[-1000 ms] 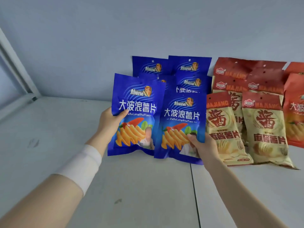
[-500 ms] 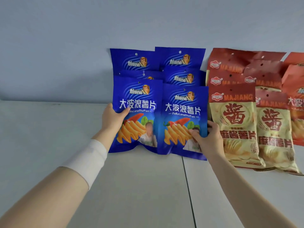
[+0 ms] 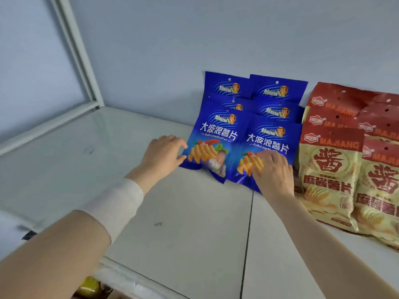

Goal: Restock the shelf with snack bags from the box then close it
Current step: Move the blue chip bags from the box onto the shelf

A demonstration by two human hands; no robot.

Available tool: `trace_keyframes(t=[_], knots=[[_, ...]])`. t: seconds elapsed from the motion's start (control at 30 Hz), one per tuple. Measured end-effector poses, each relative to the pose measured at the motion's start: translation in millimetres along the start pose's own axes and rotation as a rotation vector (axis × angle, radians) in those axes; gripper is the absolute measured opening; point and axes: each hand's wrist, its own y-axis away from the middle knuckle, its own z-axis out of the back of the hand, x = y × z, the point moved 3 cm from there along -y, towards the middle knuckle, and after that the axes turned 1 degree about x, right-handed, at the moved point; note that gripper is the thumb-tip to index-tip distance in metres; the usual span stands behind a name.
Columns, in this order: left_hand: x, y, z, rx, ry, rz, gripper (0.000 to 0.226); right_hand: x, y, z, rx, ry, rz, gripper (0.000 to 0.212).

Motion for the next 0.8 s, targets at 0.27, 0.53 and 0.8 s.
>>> trace_keyframes(t=[0.27,0.53,0.8], knots=[[57.2,169.4,74.1,0.212,-0.428,0.179,0.035,144.2,89.6,-9.2,0.249,0.044,0.636,0.045],[163.6,381.8,153.0,0.264,-0.465,0.596,0.033,322.3,224.8,-15.0,0.31,0.059,1.004,0.046],[266.3,624.9,165.4,0.3,-0.428,0.949,0.037,488.8,409.4,-72.9,0.362,0.053,1.24,0.043]])
